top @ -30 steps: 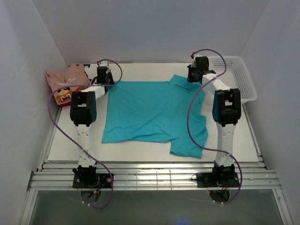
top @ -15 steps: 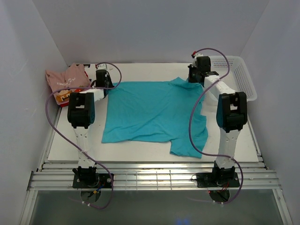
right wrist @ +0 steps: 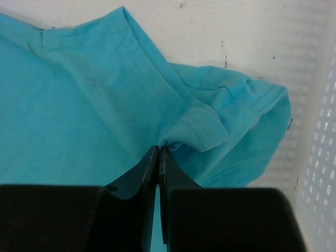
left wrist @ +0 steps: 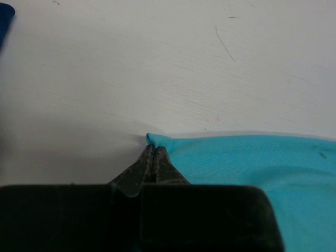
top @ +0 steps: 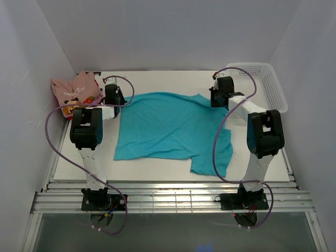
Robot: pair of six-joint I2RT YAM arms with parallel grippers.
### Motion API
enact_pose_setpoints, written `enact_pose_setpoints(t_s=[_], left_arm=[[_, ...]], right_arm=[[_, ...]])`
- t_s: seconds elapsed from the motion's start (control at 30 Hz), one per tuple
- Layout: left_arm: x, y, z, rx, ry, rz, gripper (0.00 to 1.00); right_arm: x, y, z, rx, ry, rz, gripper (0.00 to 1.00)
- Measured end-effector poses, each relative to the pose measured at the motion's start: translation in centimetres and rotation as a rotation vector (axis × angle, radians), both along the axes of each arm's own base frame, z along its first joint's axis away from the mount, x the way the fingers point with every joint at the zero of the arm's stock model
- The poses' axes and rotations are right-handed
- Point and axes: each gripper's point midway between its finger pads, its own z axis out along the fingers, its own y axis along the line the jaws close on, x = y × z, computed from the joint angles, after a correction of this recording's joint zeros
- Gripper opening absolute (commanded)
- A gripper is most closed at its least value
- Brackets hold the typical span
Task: Fold and stack the t-shirts
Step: Grap the side of the flattened tshirt furthest away from the robot with both arms, then fold the flattened tshirt in 1/3 of the way
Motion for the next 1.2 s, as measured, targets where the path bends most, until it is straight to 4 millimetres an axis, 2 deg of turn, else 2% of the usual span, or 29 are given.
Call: enact_pose_setpoints(t_s=[0.2, 0.47, 0.6, 0.8, 1.07, 1.2], left_arm=[[-1.6, -0.2, 0.6, -0.012, -0.037, 0.001, 0.0], [-2.9, -1.5, 4.0, -0.014, -0.159, -0.027, 0.0], [-4.2, -2.1, 4.9, -0.019, -0.205, -0.042, 0.0], [-6.0, -2.3, 4.6, -0.029, -0.211, -0.047, 0.0], [-8.8, -2.1, 1.6, -0.042, -0.142, -0.038, 0.0], [-9.0, -2.0, 1.8, -0.042, -0.145, -0.036, 0.0]], right_arm=[[-2.1, -0.8, -0.4, -0.017, 0.019, -0.014, 0.08], [-3.4, -1.2, 0.7, -0.021, -0.002, -0.023, 0.08], [-3.9, -1.3, 1.1, -0.027, -0.007, -0.027, 0.08], [-4.7, -1.4, 1.2, -0.034, -0.007, -0.029, 0.08], [-5.9, -2.0, 1.8, -0.048, -0.011, -0.043, 0.08], [-6.5, -2.4, 2.1, -0.057, -0.01, -0.053, 0.08]])
